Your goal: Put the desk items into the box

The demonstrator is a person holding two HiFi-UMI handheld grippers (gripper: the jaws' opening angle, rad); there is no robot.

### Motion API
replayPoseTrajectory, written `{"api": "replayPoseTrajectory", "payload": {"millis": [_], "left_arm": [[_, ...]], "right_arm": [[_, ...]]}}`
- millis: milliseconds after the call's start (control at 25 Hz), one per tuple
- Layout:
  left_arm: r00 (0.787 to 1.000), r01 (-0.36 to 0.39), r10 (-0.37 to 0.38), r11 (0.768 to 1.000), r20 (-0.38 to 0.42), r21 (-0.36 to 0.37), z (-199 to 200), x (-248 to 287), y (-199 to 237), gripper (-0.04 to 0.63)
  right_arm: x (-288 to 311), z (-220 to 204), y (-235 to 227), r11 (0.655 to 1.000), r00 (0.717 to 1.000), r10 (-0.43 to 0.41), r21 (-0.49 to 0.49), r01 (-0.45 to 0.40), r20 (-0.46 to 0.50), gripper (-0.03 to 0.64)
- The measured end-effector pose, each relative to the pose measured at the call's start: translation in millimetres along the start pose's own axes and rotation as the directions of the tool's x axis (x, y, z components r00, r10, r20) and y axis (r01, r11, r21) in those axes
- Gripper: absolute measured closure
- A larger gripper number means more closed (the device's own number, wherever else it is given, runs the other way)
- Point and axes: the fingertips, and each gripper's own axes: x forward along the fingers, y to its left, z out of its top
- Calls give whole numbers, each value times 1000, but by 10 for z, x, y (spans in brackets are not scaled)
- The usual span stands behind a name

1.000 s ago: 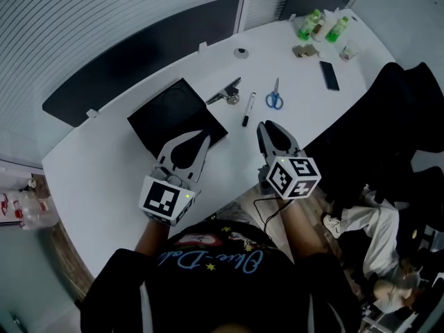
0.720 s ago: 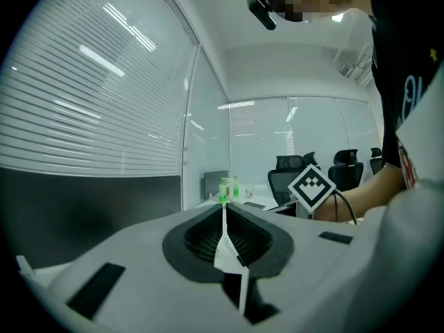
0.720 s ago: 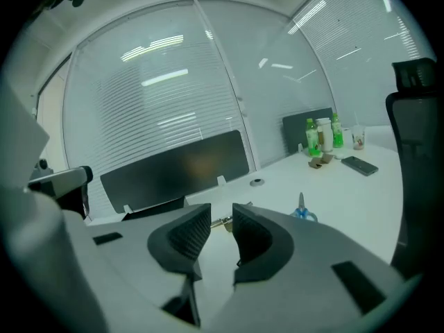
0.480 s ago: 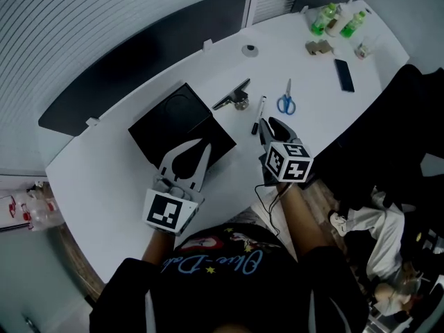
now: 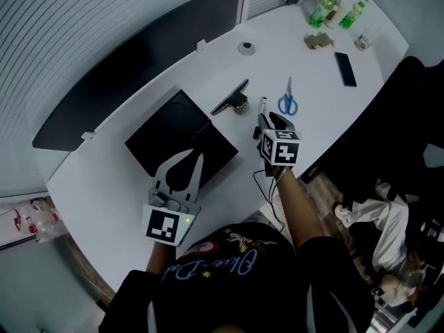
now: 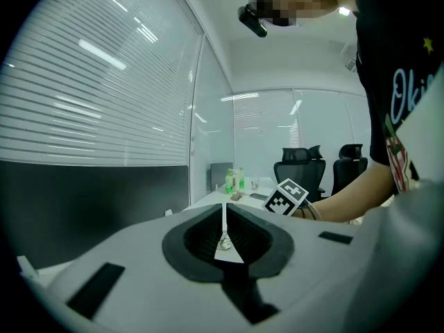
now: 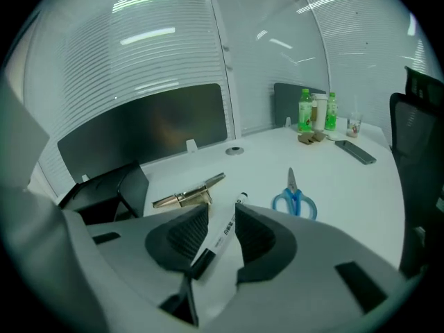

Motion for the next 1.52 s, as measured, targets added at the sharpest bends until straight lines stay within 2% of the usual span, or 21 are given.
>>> {"api": "replayPoseTrajectory", "payload": {"millis": [160, 480, 720, 960, 1080, 1520], "left_arm": [[1000, -7, 7, 1000, -6, -10, -47, -1, 80, 586], [998, -58, 58, 998, 11, -23, -62, -78, 225, 586], [996, -84, 84, 995, -10, -44, -115, -148, 314, 586], [995, -98, 97, 994, -23, -41, -148, -156, 356, 586], [994, -103, 102, 994, -28, -44, -159, -164, 347, 586], [994, -110, 109, 993, -25, -47, -142, -202, 319, 586]], "right_arm": [[139, -102, -14, 998, 998, -27, -64, 23, -64, 472], [342, -273, -82, 997, 986, -57, -58, 49, -155, 471], [426, -333, -134, 995, 973, -76, -76, 61, -219, 465], [436, -349, -126, 996, 973, -67, -67, 53, -220, 499], [432, -342, -125, 997, 976, -65, -65, 52, -207, 540], [324, -259, -109, 999, 989, -40, -31, 36, -139, 543]]}}
